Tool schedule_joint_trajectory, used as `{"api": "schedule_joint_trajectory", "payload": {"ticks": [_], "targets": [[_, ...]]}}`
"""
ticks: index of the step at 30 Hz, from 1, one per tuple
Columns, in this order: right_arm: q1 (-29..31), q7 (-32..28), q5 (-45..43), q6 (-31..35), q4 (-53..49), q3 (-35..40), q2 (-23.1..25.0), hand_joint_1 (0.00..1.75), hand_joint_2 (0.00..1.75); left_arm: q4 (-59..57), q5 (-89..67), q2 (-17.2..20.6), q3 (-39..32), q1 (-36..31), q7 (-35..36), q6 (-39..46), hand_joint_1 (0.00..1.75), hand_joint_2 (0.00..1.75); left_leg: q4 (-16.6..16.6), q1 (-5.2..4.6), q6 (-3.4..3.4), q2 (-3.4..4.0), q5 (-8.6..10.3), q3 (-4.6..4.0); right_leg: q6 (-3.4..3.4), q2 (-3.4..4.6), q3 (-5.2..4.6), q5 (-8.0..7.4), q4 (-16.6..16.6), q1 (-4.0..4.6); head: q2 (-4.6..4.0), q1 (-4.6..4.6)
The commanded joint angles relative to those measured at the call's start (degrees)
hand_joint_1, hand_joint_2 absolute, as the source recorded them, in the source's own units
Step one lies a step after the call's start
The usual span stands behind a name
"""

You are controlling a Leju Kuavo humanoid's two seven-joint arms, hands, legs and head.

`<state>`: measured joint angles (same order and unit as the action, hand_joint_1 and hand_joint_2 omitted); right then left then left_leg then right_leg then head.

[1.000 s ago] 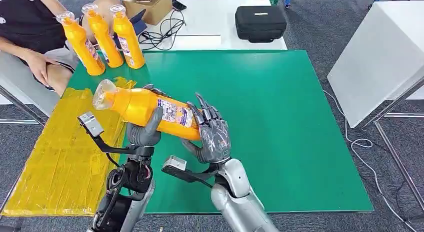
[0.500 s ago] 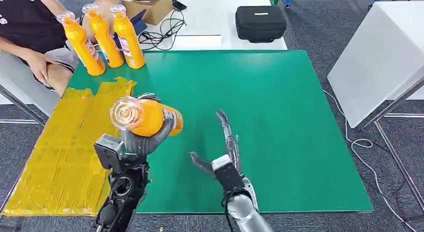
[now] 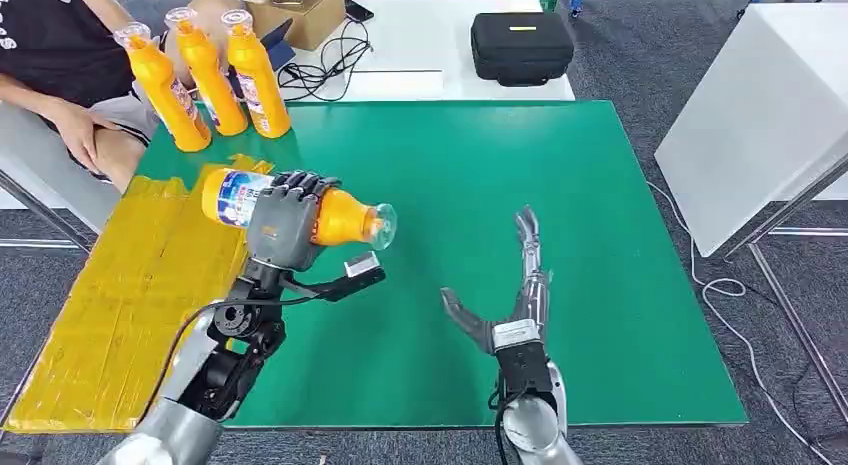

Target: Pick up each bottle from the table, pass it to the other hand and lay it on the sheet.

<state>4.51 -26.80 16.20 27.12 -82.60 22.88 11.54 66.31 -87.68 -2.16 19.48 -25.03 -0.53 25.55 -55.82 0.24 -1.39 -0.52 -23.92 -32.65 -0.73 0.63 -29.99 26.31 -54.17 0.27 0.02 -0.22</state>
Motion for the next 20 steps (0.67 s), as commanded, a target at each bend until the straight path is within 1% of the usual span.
{"api": "schedule_joint_trajectory", "payload": {"ticks": [1, 4, 5, 7, 8, 9, 13, 14, 15, 17, 18, 19, 20], "targets": [[-3.18, -0.04, 0.66, -0.73, -4.34, -5.47, -1.15, 0.00, 1.75, -21.28, -2.32, 9.28, 27.60, -15.32, 12.80, -4.61, 1.75, 1.75, 0.03, 0.05, 0.07, -0.27, -0.02, 0.15, -0.04, -0.36, 0.28, 0.09, 0.06, 0.05, 0.00, 0.00], [-4.23, -0.17, 1.09, -0.57, -5.25, -6.39, -0.85, 0.00, 1.75, -29.05, -2.32, 8.84, 28.51, -18.09, 10.33, -4.03, 1.75, 1.75, 0.03, 0.05, 0.06, -0.22, -0.04, 0.19, -0.04, -0.32, 0.30, 0.10, 0.06, 0.06, 0.00, 0.02], [-4.36, -0.17, 1.11, -0.37, -5.76, -6.77, -0.78, 0.00, 1.75, -30.87, -2.32, 8.90, 29.57, -18.78, 10.38, -5.51, 1.75, 1.75, 0.05, 0.02, 0.03, -0.14, -0.01, 0.11, -0.04, -0.19, 0.19, 0.05, 0.05, 0.04, 0.00, 0.00], [-5.10, -0.01, 1.43, -0.25, -6.80, -7.17, -0.84, 0.00, 1.75, -32.95, -2.32, 8.55, 28.66, -18.90, 10.30, -7.42, 1.75, 1.75, 0.02, 0.04, 0.04, -0.02, -0.07, 0.16, -0.05, -0.09, 0.24, 0.06, 0.04, 0.06, 0.00, 0.00], [-5.49, 0.21, 1.76, -0.32, -7.21, -7.25, -0.90, 0.00, 1.75, -33.41, -2.32, 8.71, 28.10, -18.82, 10.51, -8.13, 1.75, 1.75, 0.03, 0.02, 0.02, 0.00, -0.04, 0.10, -0.04, -0.05, 0.15, 0.03, 0.02, 0.04, 0.00, 0.00], [-5.90, 0.45, 2.26, -0.34, -7.54, -7.40, -0.88, 0.00, 1.75, -33.82, -2.32, 8.79, 26.04, -18.34, 10.58, -9.53, 1.75, 1.75, 0.00, 0.04, 0.04, 0.02, -0.10, 0.20, -0.06, -0.07, 0.27, 0.09, 0.02, 0.07, 0.00, -0.02], [-6.19, 0.93, 2.99, -0.40, -7.23, -8.08, -0.58, 0.00, 1.75, -33.09, -2.32, 9.97, 20.63, -15.97, 8.43, -10.57, 1.75, 1.75, 0.01, 0.07, 0.07, 0.14, -0.16, 0.30, -0.06, 0.03, 0.35, 0.10, 0.04, 0.09, 0.00, 0.00], [-6.19, 0.93, 2.99, -0.40, -7.23, -8.08, -0.58, 0.00, 1.75, -33.09, -2.32, 9.97, 20.63, -15.97, 8.43, -10.57, 1.75, 1.75, 0.04, 0.04, 0.04, 0.14, -0.07, 0.13, -0.03, 0.08, 0.15, 0.02, 0.03, 0.06, 0.00, 0.00], [-6.19, 0.93, 2.99, -0.40, -7.23, -8.08, -0.58, 0.00, 1.75, -33.09, -2.32, 9.97, 20.63, -15.97, 8.43, -10.57, 1.75, 1.75, 0.03, 0.05, 0.06, 0.16, -0.12, 0.21, -0.05, 0.07, 0.23, 0.06, 0.03, 0.07, 0.00, 0.00], [-5.95, 1.46, 2.44, -0.94, -7.10, -8.35, -0.53, 0.00, 1.75, -32.46, -1.02, 9.44, 14.18, -14.63, 6.15, -12.03, 1.75, 1.75, 0.02, 0.04, 0.03, 0.09, -0.05, 0.06, -0.03, 0.03, 0.10, 0.02, 0.02, 0.07, 0.00, 0.00], [-6.03, 1.53, 2.59, -0.97, -7.34, -8.28, -0.57, 0.00, 1.75, -31.58, -2.32, 9.33, 10.64, -13.80, 5.43, -12.19, 1.75, 1.75, -0.04, 0.10, 0.08, 0.14, -0.19, 0.28, -0.08, 0.00, 0.35, 0.12, 0.02, 0.13, 0.00, 0.00], [-6.38, 1.64, 2.83, -1.00, -7.75, -8.23, -0.62, 0.00, 1.75, -30.90, -2.32, 9.26, 7.41, -13.01, 5.05, -12.95, 1.75, 1.75, 0.03, 0.04, 0.04, 0.09, -0.07, 0.12, -0.04, 0.03, 0.17, 0.04, 0.03, 0.06, 0.00, 0.00], [-6.70, 1.70, 3.04, -1.01, -8.14, -8.19, -0.72, 0.00, 1.75, -30.29, -2.32, 9.68, 6.20, -12.51, 4.41, -13.01, 1.75, 1.75, 0.04, 0.03, 0.03, 0.08, -0.06, 0.09, -0.04, 0.05, 0.15, 0.03, 0.03, 0.05, 0.00, 0.00]]}}
